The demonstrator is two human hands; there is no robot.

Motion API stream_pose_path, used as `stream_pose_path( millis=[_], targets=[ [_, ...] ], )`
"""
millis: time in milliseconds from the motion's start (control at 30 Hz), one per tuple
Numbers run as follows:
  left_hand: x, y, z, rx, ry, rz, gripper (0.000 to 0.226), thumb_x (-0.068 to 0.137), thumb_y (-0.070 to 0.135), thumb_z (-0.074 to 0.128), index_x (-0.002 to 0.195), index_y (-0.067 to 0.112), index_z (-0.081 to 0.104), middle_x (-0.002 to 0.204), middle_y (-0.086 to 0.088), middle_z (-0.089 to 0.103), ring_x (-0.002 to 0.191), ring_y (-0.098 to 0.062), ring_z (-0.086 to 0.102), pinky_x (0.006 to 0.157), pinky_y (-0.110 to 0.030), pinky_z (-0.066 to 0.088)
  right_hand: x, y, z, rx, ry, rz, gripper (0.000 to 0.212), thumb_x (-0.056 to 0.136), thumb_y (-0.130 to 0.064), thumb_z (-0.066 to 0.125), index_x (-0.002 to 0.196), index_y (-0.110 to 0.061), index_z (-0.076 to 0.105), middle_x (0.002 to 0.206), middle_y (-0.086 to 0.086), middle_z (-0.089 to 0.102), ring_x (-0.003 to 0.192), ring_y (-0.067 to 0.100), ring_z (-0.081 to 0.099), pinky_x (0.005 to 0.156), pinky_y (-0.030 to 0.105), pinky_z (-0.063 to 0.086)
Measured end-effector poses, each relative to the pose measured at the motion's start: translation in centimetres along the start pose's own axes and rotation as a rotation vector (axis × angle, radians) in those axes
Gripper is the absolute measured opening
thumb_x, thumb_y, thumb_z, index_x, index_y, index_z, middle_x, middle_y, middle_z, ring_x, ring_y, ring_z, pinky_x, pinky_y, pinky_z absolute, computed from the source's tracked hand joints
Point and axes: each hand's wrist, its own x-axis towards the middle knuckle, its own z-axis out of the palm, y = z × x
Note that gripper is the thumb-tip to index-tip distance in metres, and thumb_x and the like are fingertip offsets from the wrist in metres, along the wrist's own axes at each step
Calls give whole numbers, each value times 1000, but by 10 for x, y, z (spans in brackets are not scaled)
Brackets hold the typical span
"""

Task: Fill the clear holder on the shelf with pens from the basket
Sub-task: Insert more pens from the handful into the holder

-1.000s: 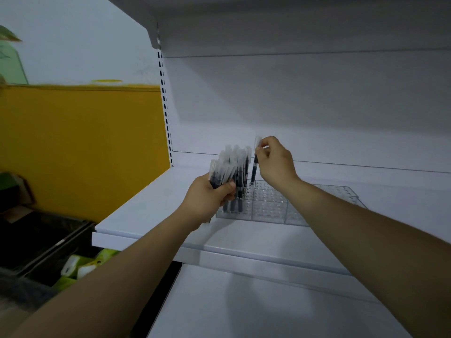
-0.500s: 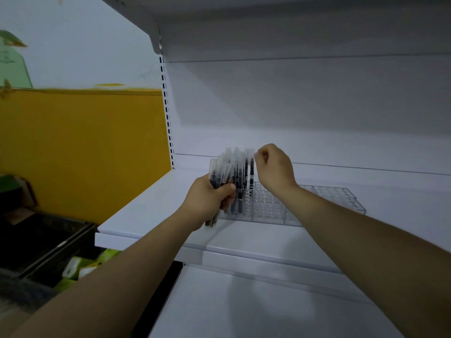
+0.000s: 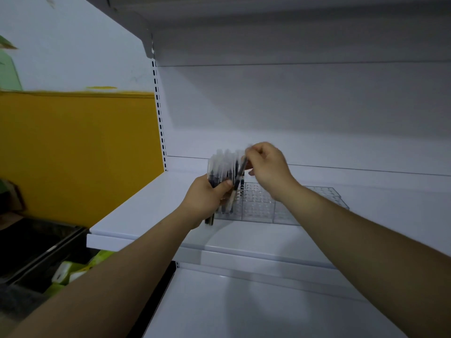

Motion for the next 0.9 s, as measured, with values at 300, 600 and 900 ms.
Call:
stream_pose_path(
  millis=[300, 600, 900],
  targets=[
    [0, -5, -9, -51, -3, -35, 13, 98, 22, 52, 88, 24, 61, 85, -1, 70, 77, -13, 67, 67, -25, 54, 22, 15, -3, -113, 121, -38, 16, 100, -36, 45, 98, -21, 48, 87, 4, 65, 85, 29, 66, 79, 47, 55],
    [1, -8, -15, -43, -27, -59, 19, 99, 27, 50, 112, 18, 59, 95, 1, 69, 89, -16, 67, 81, -33, 49, 26, 31, 13, -383, -2, -59, 21, 101, -28, 43, 112, -11, 49, 88, 9, 62, 79, 29, 60, 71, 38, 50],
    [0, -9, -16, -46, -40, -58, 11, 98, 23, 51, 102, 21, 61, 93, 0, 70, 83, -18, 66, 72, -30, 53, 30, 34, 17, -554, -31, 85, 26, 100, -33, 45, 107, -8, 47, 94, 8, 55, 84, 26, 53, 69, 30, 39]
  ],
)
